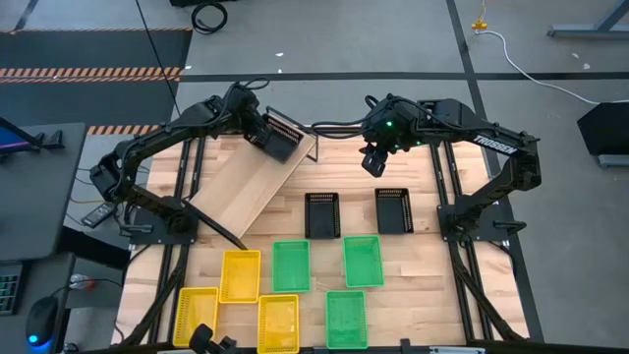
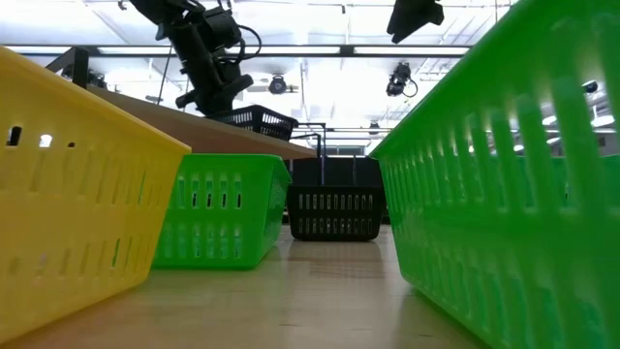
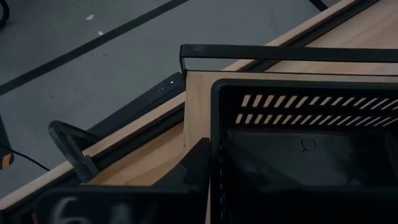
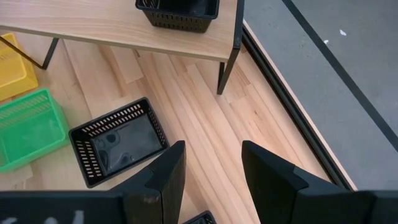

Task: Stack baskets on shelf by color
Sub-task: Put the top black bin on the shelf, then put the top left green bin on the shelf

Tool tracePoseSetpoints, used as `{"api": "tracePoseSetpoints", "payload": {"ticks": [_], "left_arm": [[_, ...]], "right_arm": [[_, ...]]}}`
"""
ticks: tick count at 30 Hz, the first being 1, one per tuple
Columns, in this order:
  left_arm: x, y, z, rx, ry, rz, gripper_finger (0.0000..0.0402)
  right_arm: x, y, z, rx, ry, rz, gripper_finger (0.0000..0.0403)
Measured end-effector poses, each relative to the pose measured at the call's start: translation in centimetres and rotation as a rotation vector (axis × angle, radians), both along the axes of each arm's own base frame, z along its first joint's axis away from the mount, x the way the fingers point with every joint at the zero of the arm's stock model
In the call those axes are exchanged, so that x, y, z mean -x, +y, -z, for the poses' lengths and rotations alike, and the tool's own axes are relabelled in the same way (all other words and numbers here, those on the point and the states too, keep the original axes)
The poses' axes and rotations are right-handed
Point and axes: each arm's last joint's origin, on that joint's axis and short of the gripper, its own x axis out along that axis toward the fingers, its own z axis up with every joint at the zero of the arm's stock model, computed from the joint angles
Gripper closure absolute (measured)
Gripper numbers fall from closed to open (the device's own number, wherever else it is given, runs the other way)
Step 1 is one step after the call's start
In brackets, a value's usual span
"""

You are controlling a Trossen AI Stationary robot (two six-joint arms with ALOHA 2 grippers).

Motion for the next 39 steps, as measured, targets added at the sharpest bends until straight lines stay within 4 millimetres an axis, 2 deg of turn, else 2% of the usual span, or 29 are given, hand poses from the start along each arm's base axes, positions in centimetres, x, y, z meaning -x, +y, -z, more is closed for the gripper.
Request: {"api": "tracePoseSetpoints", "payload": {"ticks": [6, 11, 20, 25, 31, 39], "left_arm": [[0.0, -0.1, -0.1, 0.023, -0.026, 0.019, 0.0325], [0.1, -0.5, -0.9, 0.013, -0.046, 0.03, 0.0297], [0.3, -1.4, -5.8, -0.034, -0.079, 0.065, 0.0249], [0.2, -2.9, -8.7, -0.03, -0.085, 0.164, 0.023], [-1.6, -6.7, -10.3, 0.053, -0.14, 0.422, 0.0218], [-3.9, -14.0, -9.7, 0.15, -0.067, 0.702, 0.0216]], "right_arm": [[0.0, 0.0, 0.0, -0.002, -0.001, 0.0, 0.0239], [0.0, 0.0, 0.0, -0.006, -0.002, -0.001, 0.0239], [0.1, -0.1, 0.0, -0.004, -0.002, 0.0, 0.0239], [0.1, -0.1, 0.0, -0.006, 0.006, 0.0, 0.0239], [0.2, 0.0, 0.0, -0.033, -0.008, 0.039, 0.0239], [-0.1, 1.0, 0.1, -0.232, -0.059, 0.062, 0.0239]]}}
